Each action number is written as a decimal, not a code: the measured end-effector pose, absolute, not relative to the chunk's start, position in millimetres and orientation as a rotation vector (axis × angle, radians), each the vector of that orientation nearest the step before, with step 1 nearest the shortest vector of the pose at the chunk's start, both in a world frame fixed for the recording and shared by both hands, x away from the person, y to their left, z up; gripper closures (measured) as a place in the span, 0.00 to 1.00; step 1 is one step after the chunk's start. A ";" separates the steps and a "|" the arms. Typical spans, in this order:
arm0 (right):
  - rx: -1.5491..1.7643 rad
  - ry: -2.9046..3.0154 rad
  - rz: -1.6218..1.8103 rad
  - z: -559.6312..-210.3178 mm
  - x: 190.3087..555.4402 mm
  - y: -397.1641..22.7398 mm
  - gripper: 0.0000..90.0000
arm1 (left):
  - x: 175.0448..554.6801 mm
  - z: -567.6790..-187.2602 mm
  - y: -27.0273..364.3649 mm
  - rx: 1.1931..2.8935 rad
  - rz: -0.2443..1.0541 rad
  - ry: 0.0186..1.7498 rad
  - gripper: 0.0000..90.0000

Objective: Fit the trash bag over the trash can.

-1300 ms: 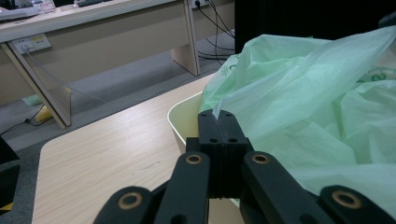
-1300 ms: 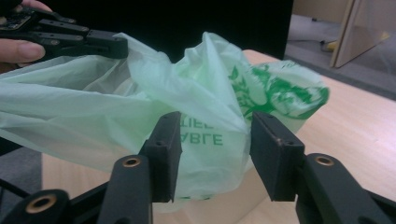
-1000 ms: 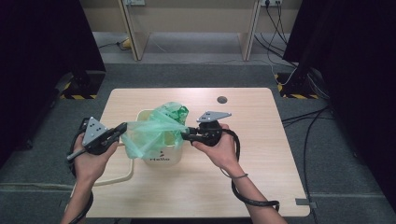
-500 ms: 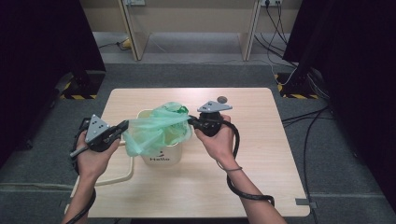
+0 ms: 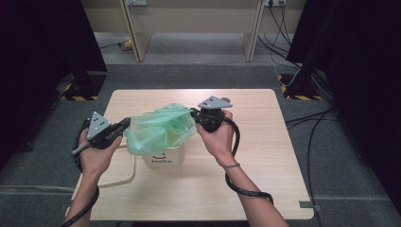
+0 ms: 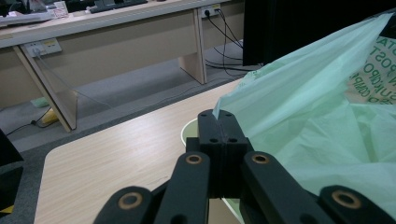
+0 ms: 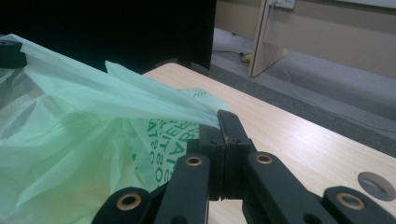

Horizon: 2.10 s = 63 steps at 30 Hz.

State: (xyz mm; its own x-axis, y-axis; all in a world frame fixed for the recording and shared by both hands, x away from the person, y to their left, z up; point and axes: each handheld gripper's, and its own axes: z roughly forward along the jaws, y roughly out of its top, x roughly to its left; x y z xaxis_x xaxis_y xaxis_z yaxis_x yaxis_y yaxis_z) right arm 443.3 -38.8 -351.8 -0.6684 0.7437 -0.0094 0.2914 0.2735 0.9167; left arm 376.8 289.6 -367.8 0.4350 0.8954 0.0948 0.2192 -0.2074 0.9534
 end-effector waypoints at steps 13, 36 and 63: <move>0.923 2.095 1.311 -347.5 462.4 -30.7 0.97 | 394.3 -364.6 295.5 1.667 0.855 1.013 1.00; 0.902 2.180 1.170 -359.2 504.3 -17.3 1.00 | 433.4 -374.6 308.5 1.680 0.818 1.112 1.00; 1.004 2.278 1.072 -396.0 541.2 -6.3 1.00 | 479.3 -411.3 317.1 1.743 0.710 1.254 1.00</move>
